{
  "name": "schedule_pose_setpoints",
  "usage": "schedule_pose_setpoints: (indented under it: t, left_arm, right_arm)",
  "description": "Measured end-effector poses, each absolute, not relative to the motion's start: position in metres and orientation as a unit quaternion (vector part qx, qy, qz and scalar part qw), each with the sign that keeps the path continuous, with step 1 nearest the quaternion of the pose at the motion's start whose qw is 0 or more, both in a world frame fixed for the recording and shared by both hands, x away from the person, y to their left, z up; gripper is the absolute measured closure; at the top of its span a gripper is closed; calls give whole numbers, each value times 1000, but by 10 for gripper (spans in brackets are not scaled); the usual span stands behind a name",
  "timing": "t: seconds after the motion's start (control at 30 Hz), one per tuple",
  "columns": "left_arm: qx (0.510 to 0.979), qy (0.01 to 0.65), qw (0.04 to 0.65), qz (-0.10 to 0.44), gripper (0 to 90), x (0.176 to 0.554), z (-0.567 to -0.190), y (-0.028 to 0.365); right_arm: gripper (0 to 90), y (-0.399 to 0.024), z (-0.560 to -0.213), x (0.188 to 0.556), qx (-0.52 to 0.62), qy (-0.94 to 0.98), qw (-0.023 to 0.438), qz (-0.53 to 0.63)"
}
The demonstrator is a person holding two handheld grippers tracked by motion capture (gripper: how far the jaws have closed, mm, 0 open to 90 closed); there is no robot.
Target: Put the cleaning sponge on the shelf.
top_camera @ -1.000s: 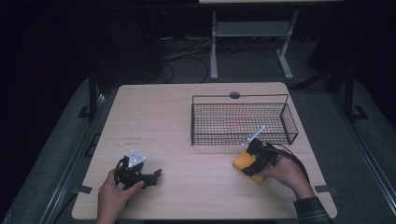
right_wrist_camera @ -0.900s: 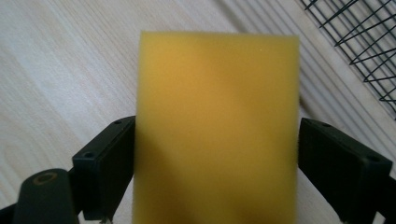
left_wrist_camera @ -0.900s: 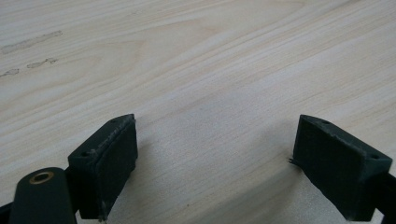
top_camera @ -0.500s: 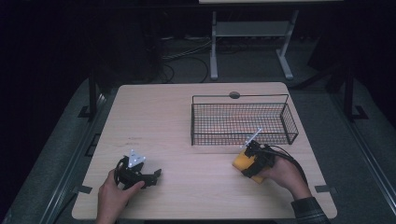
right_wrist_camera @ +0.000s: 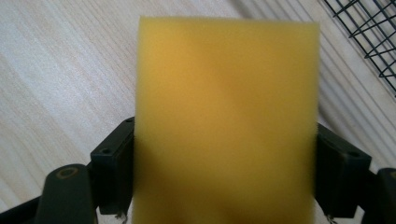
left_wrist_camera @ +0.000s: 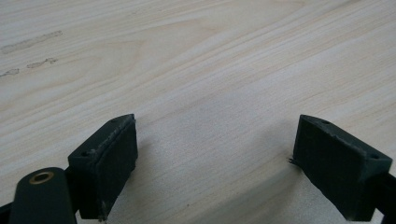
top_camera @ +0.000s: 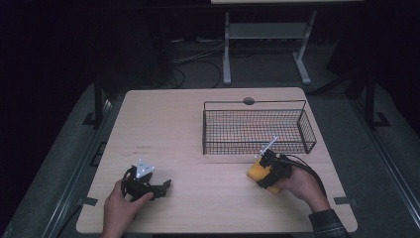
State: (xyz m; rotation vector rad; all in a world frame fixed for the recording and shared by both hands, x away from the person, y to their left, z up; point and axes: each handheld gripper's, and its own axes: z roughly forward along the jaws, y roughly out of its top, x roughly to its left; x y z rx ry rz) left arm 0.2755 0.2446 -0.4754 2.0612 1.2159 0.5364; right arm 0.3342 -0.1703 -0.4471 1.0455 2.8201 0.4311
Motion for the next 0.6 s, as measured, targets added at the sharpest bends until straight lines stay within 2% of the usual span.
schedule_pose_setpoints:
  t: [0.6]
  left_arm:
    - [791,467,338,206,130,276,-475,245]
  right_arm:
    - [220,-181,-435,333,360,919,50,151]
